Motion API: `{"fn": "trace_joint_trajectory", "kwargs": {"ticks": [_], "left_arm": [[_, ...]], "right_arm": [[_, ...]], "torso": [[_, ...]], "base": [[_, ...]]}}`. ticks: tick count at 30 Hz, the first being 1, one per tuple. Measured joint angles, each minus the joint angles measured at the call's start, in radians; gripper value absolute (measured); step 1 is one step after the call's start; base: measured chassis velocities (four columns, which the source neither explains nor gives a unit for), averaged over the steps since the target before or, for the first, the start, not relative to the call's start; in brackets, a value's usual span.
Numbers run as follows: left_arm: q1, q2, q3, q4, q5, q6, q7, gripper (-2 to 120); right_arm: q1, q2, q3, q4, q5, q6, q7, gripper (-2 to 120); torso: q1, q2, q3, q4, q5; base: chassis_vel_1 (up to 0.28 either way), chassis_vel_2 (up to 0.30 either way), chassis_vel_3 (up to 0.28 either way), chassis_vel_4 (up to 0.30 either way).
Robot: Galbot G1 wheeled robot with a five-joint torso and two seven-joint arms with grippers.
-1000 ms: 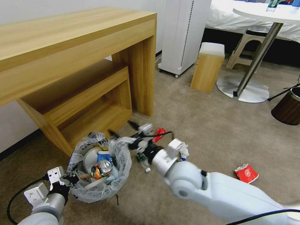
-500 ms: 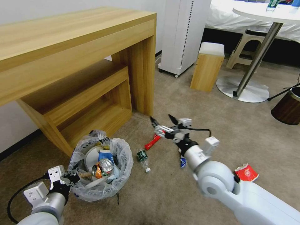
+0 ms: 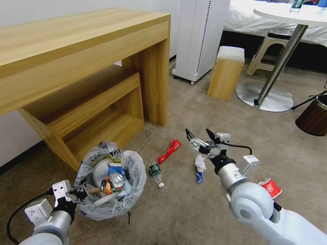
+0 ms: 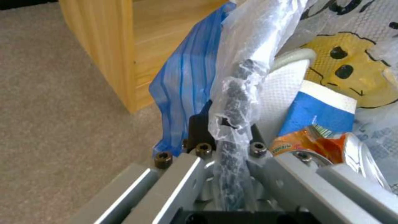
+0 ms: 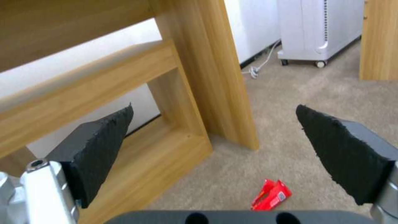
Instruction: Pick up the trash bin and place the garbage on the floor into it.
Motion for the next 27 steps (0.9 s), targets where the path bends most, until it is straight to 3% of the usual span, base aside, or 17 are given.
{"fn": "trace_joint_trajectory", "kwargs": {"ticks": [9, 16, 27], "left_arm": [[0.028, 0.007, -0.023, -0.011, -0.006, 0.002, -0.004, 0], [0.032, -0.026, -0.023, -0.017, 0.004, 0.002, -0.004, 0], [0.024, -0.038, -0.023, -0.008, 0.01, 0.002, -0.004, 0]], "right_arm": [[0.03, 0.026, -0.085, -0.075, 0.028, -0.07, 0.043, 100], [0.151, 0.079, -0.224, -0.249, 0.064, -0.104, 0.077, 100], [0.152, 0.081, -0.227, -0.238, 0.035, -0.067, 0.029, 100]], "torso": [[0.0, 0.0, 0.0, -0.0001, -0.0001], [0.0, 0.0, 0.0, 0.0003, 0.0], [0.0, 0.0, 0.0, 0.0, 0.0]], "base": [[0.0, 0.0, 0.0, 0.0], [0.0, 0.0, 0.0, 0.0], [0.0, 0.0, 0.0, 0.0]]}}
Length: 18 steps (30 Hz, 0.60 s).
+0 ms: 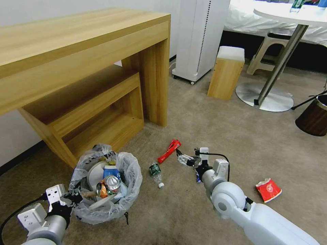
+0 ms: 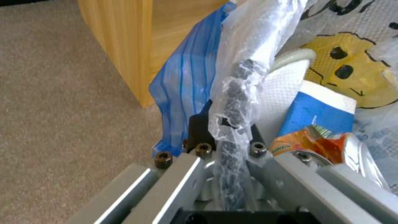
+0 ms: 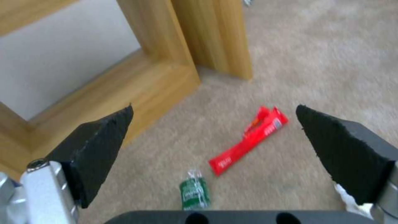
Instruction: Pick up the trash bin and place the garbage on the floor into it.
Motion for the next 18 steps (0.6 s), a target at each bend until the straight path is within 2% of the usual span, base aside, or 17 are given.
{"fn": "trace_joint_trajectory", "kwargs": {"ticks": [18], "left_arm": [[-0.003, 0.003, -0.003, 0.002, -0.004, -0.001, -0.001, 0]], "right_arm": [[0.013, 0.025, -0.028, -0.035, -0.04, -0.009, 0.01, 99]], "torso": [[0.0, 0.0, 0.0, 0.0, 0.0001]], "base": [[0.0, 0.0, 0.0, 0.0]]}}
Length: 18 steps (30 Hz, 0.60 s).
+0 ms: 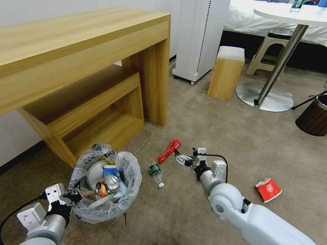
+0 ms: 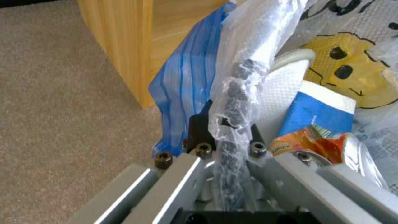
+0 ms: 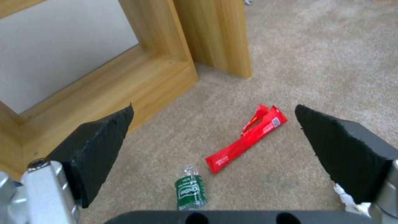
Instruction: Pick up the trash bin and place the garbage on the floor into it.
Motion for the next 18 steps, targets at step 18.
{"fn": "trace_joint_trajectory", "kwargs": {"ticks": [18], "left_arm": [[-0.004, -0.027, 0.007, 0.009, 0.015, -0.006, 0.004, 0]], "right_arm": [[0.08, 0.028, -0.088, -0.09, 0.009, -0.001, 0.008, 100]], "torso": [[0.0, 0.0, 0.0, -0.0001, 0.0]], "base": [[-0.069, 0.076, 0.076, -0.078]]}}
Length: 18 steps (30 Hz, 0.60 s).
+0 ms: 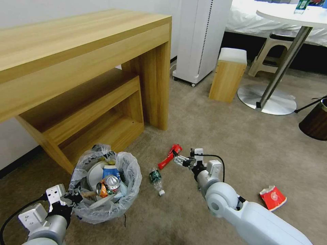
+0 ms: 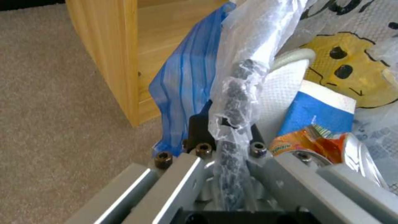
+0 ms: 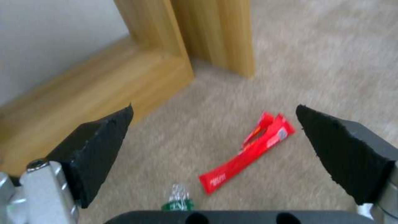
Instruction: Pick up the trash bin and place the garbage on the floor into it.
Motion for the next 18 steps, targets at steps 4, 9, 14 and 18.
{"fn": "trace_joint_trajectory", "kwargs": {"ticks": [4, 9, 14, 18], "left_arm": [[0.008, -0.009, 0.0, 0.0, 0.008, -0.004, 0.002, 0], [0.011, -0.022, 0.0, -0.003, 0.016, -0.008, 0.005, 0], [0.013, -0.027, -0.002, -0.003, 0.019, -0.012, 0.007, 0], [0.013, -0.031, -0.003, -0.003, 0.021, -0.015, 0.008, 0]], "right_arm": [[0.091, 0.042, -0.075, -0.063, 0.083, -0.07, 0.038, 100], [0.17, 0.101, -0.14, -0.153, 0.173, -0.182, 0.105, 100], [0.203, 0.151, -0.181, -0.216, 0.227, -0.299, 0.168, 100], [0.23, 0.201, -0.23, -0.288, 0.225, -0.329, 0.177, 100]], "torso": [[0.0, 0.0, 0.0, 0.0001, -0.0001], [0.0, 0.0, 0.0, 0.0002, 0.0], [0.0, 0.0, 0.0, 0.0001, -0.0001], [0.0, 0.0, 0.0, 0.0002, 0.0]], "base": [[-0.029, 0.045, 0.018, -0.037], [0.0, 0.0, 0.0, 0.0], [0.0, 0.0, 0.0, 0.0], [0.0, 0.0, 0.0, 0.0]]}}
